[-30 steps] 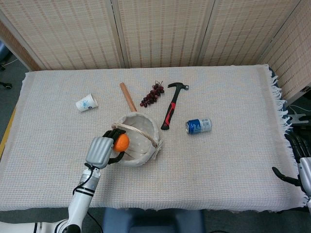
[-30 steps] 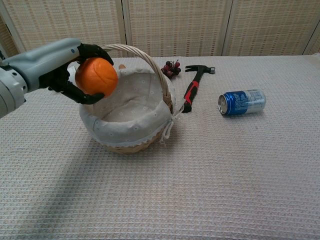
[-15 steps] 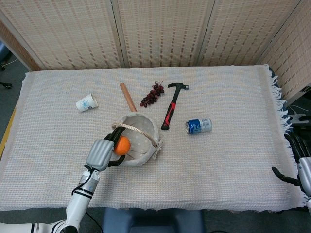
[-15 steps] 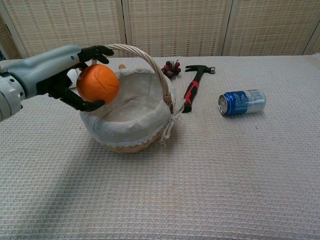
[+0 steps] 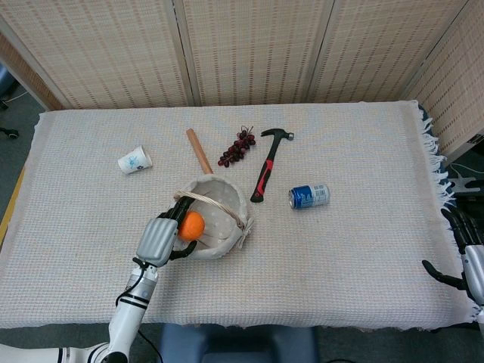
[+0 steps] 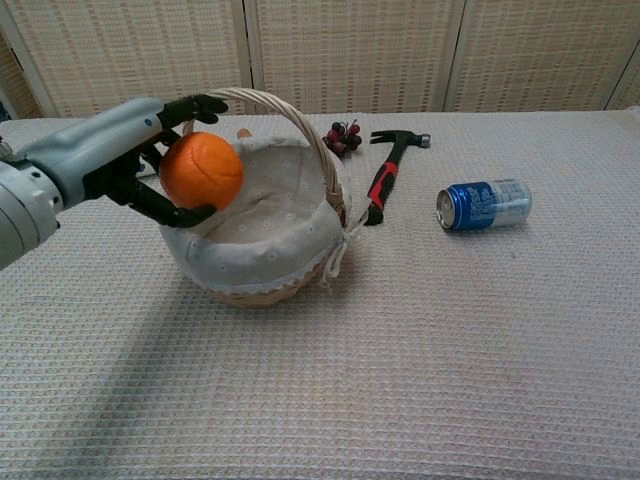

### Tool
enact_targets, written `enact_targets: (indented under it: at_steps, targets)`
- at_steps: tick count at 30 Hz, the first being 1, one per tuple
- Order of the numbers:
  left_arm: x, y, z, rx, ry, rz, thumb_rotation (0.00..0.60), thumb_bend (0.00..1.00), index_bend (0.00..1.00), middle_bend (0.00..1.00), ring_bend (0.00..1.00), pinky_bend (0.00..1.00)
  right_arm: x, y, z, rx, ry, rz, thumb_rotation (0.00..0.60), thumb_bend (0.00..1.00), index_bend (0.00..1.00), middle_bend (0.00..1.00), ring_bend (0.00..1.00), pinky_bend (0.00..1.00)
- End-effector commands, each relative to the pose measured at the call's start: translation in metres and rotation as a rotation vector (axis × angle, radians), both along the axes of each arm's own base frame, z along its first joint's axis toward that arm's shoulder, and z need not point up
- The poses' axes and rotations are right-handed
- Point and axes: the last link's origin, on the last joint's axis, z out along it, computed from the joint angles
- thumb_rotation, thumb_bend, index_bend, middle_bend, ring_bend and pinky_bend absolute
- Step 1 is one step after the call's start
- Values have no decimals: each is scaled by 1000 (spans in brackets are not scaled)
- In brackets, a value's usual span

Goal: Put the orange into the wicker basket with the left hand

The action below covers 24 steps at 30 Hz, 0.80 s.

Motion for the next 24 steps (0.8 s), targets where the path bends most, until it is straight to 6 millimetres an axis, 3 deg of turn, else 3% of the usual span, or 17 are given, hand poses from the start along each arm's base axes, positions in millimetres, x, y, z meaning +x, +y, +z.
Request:
enact_targets:
  at_steps: [1, 3, 6, 12, 17, 24]
  targets:
    - [0, -2, 1, -11, -24, -14, 600, 211, 0, 0, 46, 216, 0, 0, 0, -1, 0, 0, 600, 110, 0, 0, 0, 213]
    - [-1, -3, 1, -20, -29, -14, 600, 179, 0, 0, 37, 209, 0, 0, 0, 0, -1, -1, 600, 110, 0, 0, 0, 213]
    - [-2, -3, 1, -19, -26, -18, 600, 14, 0, 0, 36, 201, 0, 0, 0, 2, 0, 0, 600, 111, 0, 0, 0, 213]
    - [-7, -2, 2, -9, 13, -22, 600, 0, 0, 0, 33, 197, 0, -1, -1, 5, 4, -2, 600, 110, 0, 0, 0, 213]
    - [-32, -1, 11, 38, 262, -43, 600, 269, 0, 0, 34, 200, 0, -1, -1, 10, 2, -4, 600, 111, 0, 0, 0, 213]
    - [-100, -10, 52, 52, 491, 17, 600, 317, 0, 0, 37, 198, 0, -3, -2, 22, 9, -4, 600, 110, 0, 0, 0, 213]
